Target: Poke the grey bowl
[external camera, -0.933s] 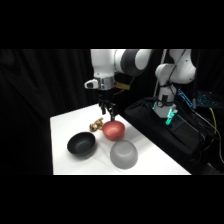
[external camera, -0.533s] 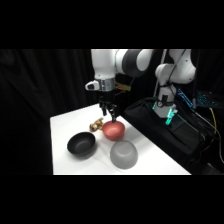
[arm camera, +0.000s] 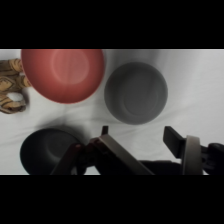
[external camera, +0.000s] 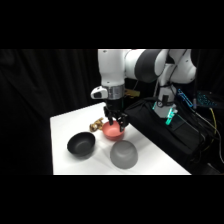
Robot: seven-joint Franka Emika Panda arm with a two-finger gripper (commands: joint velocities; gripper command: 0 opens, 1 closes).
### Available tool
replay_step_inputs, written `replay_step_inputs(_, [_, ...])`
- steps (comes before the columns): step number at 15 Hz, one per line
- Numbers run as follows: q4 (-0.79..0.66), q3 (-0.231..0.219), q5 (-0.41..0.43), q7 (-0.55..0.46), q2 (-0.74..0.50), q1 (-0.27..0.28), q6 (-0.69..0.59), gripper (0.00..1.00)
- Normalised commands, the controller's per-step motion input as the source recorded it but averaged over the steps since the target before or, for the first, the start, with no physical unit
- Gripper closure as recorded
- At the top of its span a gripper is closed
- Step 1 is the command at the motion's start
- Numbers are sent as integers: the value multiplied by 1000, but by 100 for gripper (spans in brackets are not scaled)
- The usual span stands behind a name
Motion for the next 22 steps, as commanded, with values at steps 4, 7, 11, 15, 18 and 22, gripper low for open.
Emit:
replay_step_inputs(4, [88, 30, 76, -23, 65, 26, 103, 87])
replay_step_inputs(7, [-21, 37, 84, -42, 1, 26, 125, 100])
replay_step_inputs(11, [-97, 43, 145, -143, 60, 12, 241, 100])
replay_step_inputs(15, [-81, 66, 239, -234, 139, -12, 361, 100])
replay_step_inputs(18, [-37, 66, 130, -207, 169, -16, 320, 100])
replay_step_inputs(22, [-9, 57, 86, -178, 158, -37, 261, 100])
